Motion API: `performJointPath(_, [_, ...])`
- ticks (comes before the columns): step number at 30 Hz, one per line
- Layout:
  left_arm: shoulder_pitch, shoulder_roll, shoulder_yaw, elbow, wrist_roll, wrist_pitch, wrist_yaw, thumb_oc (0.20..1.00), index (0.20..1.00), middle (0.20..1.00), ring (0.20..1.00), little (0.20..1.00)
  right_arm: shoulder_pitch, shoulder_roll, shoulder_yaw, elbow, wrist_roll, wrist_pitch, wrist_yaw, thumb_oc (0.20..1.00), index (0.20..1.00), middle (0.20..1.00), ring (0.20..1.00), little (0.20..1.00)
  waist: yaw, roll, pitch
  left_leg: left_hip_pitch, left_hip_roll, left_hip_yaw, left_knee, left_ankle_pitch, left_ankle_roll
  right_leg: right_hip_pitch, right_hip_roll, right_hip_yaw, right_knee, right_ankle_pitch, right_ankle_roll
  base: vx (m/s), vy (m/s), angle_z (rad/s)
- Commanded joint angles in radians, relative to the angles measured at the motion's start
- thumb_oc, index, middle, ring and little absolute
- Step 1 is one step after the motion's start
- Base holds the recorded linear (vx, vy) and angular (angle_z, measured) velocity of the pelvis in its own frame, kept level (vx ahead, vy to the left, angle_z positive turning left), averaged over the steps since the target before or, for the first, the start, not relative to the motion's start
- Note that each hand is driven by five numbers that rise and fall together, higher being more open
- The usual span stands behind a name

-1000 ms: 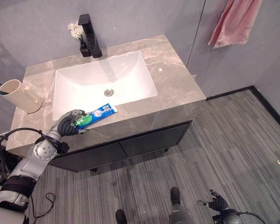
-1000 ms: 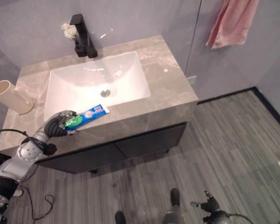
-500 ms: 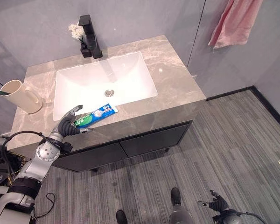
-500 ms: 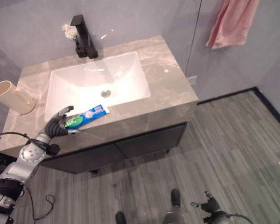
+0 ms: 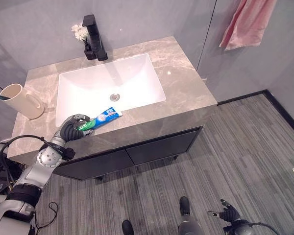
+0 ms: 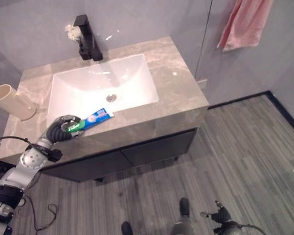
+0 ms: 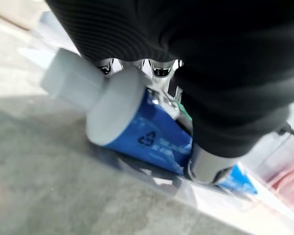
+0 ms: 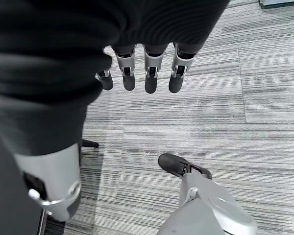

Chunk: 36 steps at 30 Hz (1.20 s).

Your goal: Put brush and paste in cup on sink, flatten towel.

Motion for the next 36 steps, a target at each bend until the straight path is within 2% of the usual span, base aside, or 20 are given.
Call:
performJointPath(1, [0.074, 0.021, -0.135, 0.012, 0.144, -0.004, -0.137, 0.2, 0.2, 0.2, 0.2, 0.2, -0.036, -0.009, -0.042, 0.008, -0.014, -0.006, -0.008, 1.0, 1.0, 1.0, 1.0, 1.0, 0.001, -0.051, 0.057, -0.022, 0.026, -0.064, 0.005, 0.005, -0.023, 0.051, -0.084, -0.025, 0.006, 0.017, 0.098, 0.0, 0.0, 0.0])
performJointPath(7, [0.055, 0.062, -0.139, -0.06, 0.24, -0.02, -0.088, 0.2, 0.2, 0.2, 0.2, 0.2, -0.039, 0.002, -0.137, 0.031, 0.109, -0.014, -0.028, 1.0, 1.0, 1.0, 1.0, 1.0, 0.005, -0.053, 0.03, 0.028, 0.034, -0.069, 0.005, -0.011, -0.025, 0.109, -0.083, -0.031, 0.006, -0.005, 0.098, 0.04, -0.031, 0.0])
performJointPath(11, [0.063, 0.163, -0.001, -0.258, 0.322, -0.035, 0.031, 0.2, 0.2, 0.2, 0.2, 0.2, -0.054, -0.008, -0.345, -0.033, 0.347, -0.07, -0.106, 1.0, 1.0, 1.0, 1.0, 1.0, 0.017, -0.057, 0.004, 0.079, 0.043, -0.082, 0.005, -0.032, -0.029, 0.172, -0.077, -0.049, 0.006, -0.034, 0.098, 0.04, -0.044, 0.0])
performJointPath(13, [0.059, 0.194, 0.07, -0.348, 0.378, -0.035, 0.105, 0.2, 0.2, 0.2, 0.2, 0.2, -0.058, -0.019, -0.392, -0.135, 0.385, -0.102, -0.15, 1.0, 1.0, 1.0, 1.0, 1.0, 0.018, -0.062, -0.006, 0.088, 0.042, -0.088, 0.005, -0.03, -0.029, 0.19, -0.078, -0.054, 0.006, -0.04, 0.095, 0.02, -0.041, 0.08])
performJointPath(14, [0.06, 0.186, 0.136, -0.376, 0.431, -0.028, 0.194, 0.2, 0.2, 0.2, 0.2, 0.2, -0.061, -0.036, -0.418, -0.27, 0.367, -0.127, -0.199, 1.0, 1.0, 1.0, 1.0, 1.0, 0.019, -0.067, -0.016, 0.105, 0.046, -0.091, 0.005, -0.04, -0.031, 0.212, -0.075, -0.059, 0.006, -0.051, 0.094, 0.01, -0.032, 0.11])
performJointPath(15, [0.063, 0.185, 0.14, -0.378, 0.433, -0.028, 0.195, 0.2, 0.2, 0.2, 0.2, 0.2, -0.06, -0.036, -0.418, -0.274, 0.365, -0.124, -0.202, 1.0, 1.0, 1.0, 1.0, 1.0, 0.018, -0.067, -0.015, 0.102, 0.045, -0.092, 0.005, -0.034, -0.03, 0.21, -0.077, -0.059, 0.006, -0.046, 0.094, 0.01, -0.021, 0.12])
performJointPath(17, [0.042, 0.14, 0.23, -0.426, 0.486, 0.006, 0.314, 0.2, 0.2, 0.2, 0.2, 0.2, -0.076, -0.062, -0.437, -0.509, 0.319, -0.155, -0.261, 1.0, 1.0, 1.0, 1.0, 1.0, 0.017, -0.076, -0.032, 0.118, 0.047, -0.093, 0.005, -0.041, -0.03, 0.231, -0.076, -0.061, 0.006, -0.052, 0.088, 0.0, -0.014, 0.16])
performJointPath(18, [0.051, 0.137, 0.238, -0.431, 0.488, 0.007, 0.314, 0.2, 0.2, 0.2, 0.2, 0.2, -0.072, -0.061, -0.437, -0.521, 0.314, -0.148, -0.265, 1.0, 1.0, 1.0, 1.0, 1.0, 0.014, -0.074, -0.031, 0.118, 0.047, -0.093, 0.005, -0.041, -0.03, 0.231, -0.076, -0.062, 0.006, -0.052, 0.088, 0.02, -0.015, 0.1])
performJointPath(19, [0.026, 0.084, 0.306, -0.486, 0.507, 0.032, 0.389, 0.2, 0.2, 0.2, 0.2, 0.2, -0.093, -0.064, -0.434, -0.694, 0.294, -0.172, -0.283, 1.0, 1.0, 1.0, 1.0, 1.0, 0.016, -0.08, -0.04, 0.133, 0.051, -0.095, 0.005, -0.051, -0.029, 0.248, -0.073, -0.064, 0.006, -0.063, 0.084, 0.0, 0.0, 0.0])
performJointPath(21, [-0.011, 0.022, 0.355, -0.534, 0.517, 0.054, 0.451, 0.2, 0.2, 0.2, 0.2, 0.2, -0.132, -0.048, -0.395, -0.838, 0.31, -0.191, -0.274, 1.0, 1.0, 1.0, 1.0, 1.0, 0.015, -0.084, -0.05, 0.14, 0.053, -0.094, 0.005, -0.053, -0.03, 0.258, -0.072, -0.067, 0.006, -0.068, 0.078, 0.0, -0.009, 0.04])
performJointPath(22, [-0.01, 0.021, 0.358, -0.536, 0.519, 0.056, 0.451, 0.2, 0.2, 0.2, 0.2, 0.2, -0.133, -0.048, -0.395, -0.841, 0.309, -0.188, -0.274, 1.0, 1.0, 1.0, 1.0, 1.0, 0.013, -0.084, -0.049, 0.136, 0.051, -0.095, 0.005, -0.046, -0.029, 0.255, -0.073, -0.066, 0.006, -0.062, 0.076, 0.01, -0.016, 0.07])
performJointPath(23, [-0.068, -0.011, 0.366, -0.556, 0.538, 0.082, 0.506, 0.2, 0.2, 0.2, 0.2, 0.2, -0.19, -0.03, -0.314, -0.914, 0.359, -0.196, -0.237, 1.0, 1.0, 1.0, 1.0, 1.0, 0.02, -0.088, -0.058, 0.145, 0.055, -0.093, 0.005, -0.052, -0.031, 0.264, -0.069, -0.069, 0.006, -0.071, 0.072, -0.03, -0.015, 0.02])
performJointPath(24, [-0.069, -0.011, 0.367, -0.556, 0.54, 0.084, 0.508, 0.2, 0.2, 0.2, 0.2, 0.2, -0.193, -0.03, -0.314, -0.914, 0.36, -0.196, -0.236, 1.0, 1.0, 1.0, 1.0, 1.0, 0.018, -0.089, -0.056, 0.141, 0.054, -0.093, 0.005, -0.045, -0.03, 0.26, -0.07, -0.069, 0.006, -0.065, 0.07, 0.0, 0.0, 0.0])
performJointPath(27, [-0.176, -0.061, 0.33, -0.575, 0.55, 0.115, 0.579, 0.2, 0.2, 0.2, 0.2, 0.2, -0.299, 0.003, -0.139, -0.968, 0.491, -0.18, -0.156, 1.0, 1.0, 1.0, 1.0, 1.0, 0.028, -0.098, -0.065, 0.143, 0.057, -0.085, 0.005, -0.04, -0.032, 0.261, -0.066, -0.066, 0.006, -0.066, 0.062, -0.02, -0.005, -0.03])
performJointPath(29, [-0.261, -0.094, 0.283, -0.593, 0.554, 0.138, 0.62, 0.2, 0.2, 0.2, 0.2, 0.2, -0.432, 0.024, 0.044, -0.972, 0.532, -0.122, -0.097, 1.0, 1.0, 1.0, 1.0, 1.0, 0.043, -0.105, -0.071, 0.148, 0.06, -0.077, 0.005, -0.038, -0.031, 0.263, -0.066, -0.062, 0.006, -0.065, 0.059, -0.02, -0.008, -0.07])
performJointPath(32, [-0.324, -0.113, 0.238, -0.608, 0.564, 0.162, 0.654, 0.2, 0.2, 0.2, 0.2, 0.2, -0.561, 0.073, 0.193, -0.951, 0.598, -0.09, -0.063, 1.0, 1.0, 1.0, 1.0, 1.0, 0.059, -0.11, -0.076, 0.154, 0.062, -0.073, 0.005, -0.041, -0.033, 0.267, -0.065, -0.06, 0.006, -0.068, 0.057, 0.0, 0.0, 0.0])
performJointPath(36, [-0.392, -0.119, 0.173, -0.615, 0.571, 0.175, 0.676, 0.2, 0.2, 0.2, 0.2, 0.2, -0.71, 0.165, 0.299, -0.904, 0.65, -0.101, -0.053, 1.0, 1.0, 1.0, 1.0, 1.0, 0.079, -0.113, -0.075, 0.145, 0.06, -0.079, 0.005, -0.032, -0.031, 0.262, -0.07, -0.065, 0.006, -0.062, 0.054, 0.0, 0.0, 0.0])
